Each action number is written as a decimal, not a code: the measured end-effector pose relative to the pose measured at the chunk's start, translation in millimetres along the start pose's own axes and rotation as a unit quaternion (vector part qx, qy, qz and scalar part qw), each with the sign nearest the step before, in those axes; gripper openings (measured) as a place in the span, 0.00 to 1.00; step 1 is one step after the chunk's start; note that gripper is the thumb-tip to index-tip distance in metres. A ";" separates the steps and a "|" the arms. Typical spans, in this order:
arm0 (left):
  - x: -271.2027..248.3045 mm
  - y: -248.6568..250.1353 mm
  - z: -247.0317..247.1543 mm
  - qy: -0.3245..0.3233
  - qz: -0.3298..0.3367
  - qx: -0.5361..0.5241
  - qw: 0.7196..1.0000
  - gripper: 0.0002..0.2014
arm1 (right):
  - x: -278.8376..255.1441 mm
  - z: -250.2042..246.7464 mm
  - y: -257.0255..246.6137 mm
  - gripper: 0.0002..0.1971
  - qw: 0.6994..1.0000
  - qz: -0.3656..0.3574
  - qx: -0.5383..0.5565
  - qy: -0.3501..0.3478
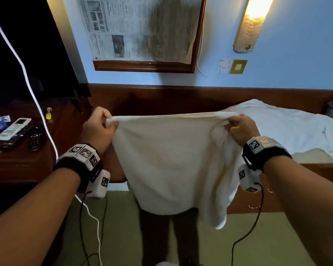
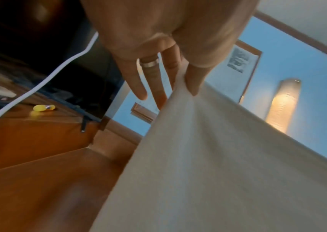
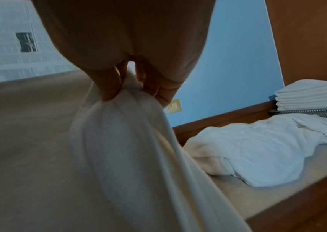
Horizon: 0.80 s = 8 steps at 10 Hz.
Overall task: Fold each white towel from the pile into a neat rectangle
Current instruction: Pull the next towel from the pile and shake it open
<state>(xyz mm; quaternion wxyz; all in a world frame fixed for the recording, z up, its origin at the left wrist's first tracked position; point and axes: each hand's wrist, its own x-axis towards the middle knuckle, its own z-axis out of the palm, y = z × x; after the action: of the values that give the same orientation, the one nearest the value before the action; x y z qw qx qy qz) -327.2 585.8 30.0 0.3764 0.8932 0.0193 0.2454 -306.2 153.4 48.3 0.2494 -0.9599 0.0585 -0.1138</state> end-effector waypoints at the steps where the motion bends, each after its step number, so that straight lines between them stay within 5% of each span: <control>1: 3.7 -14.1 5.1 0.031 -0.031 0.009 0.999 0.09 | -17.3 19.4 11.6 0.11 0.998 -0.010 0.046 -0.031; 3: -1.7 -74.3 3.8 0.016 -0.181 0.064 0.981 0.15 | -50.7 42.3 61.8 0.10 0.993 0.116 0.033 0.002; 5: -23.3 -135.0 -19.5 0.029 -0.338 0.162 0.927 0.18 | -69.2 74.5 89.6 0.11 0.976 0.217 0.036 -0.008; 6: -26.1 -147.7 -31.8 0.014 -0.356 0.135 0.924 0.19 | -63.4 75.7 95.0 0.12 0.969 0.240 0.045 0.029; 8: -12.0 -126.7 -30.7 0.105 -0.360 0.033 0.926 0.22 | -39.0 54.7 102.1 0.14 0.917 0.322 0.160 0.170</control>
<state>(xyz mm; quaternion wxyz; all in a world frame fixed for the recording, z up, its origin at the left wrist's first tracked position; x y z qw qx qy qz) -332.6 694.2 -43.2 0.4058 0.8070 0.3870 0.1854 -336.1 96.7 -55.8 0.4090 -0.8026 0.3872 -0.1965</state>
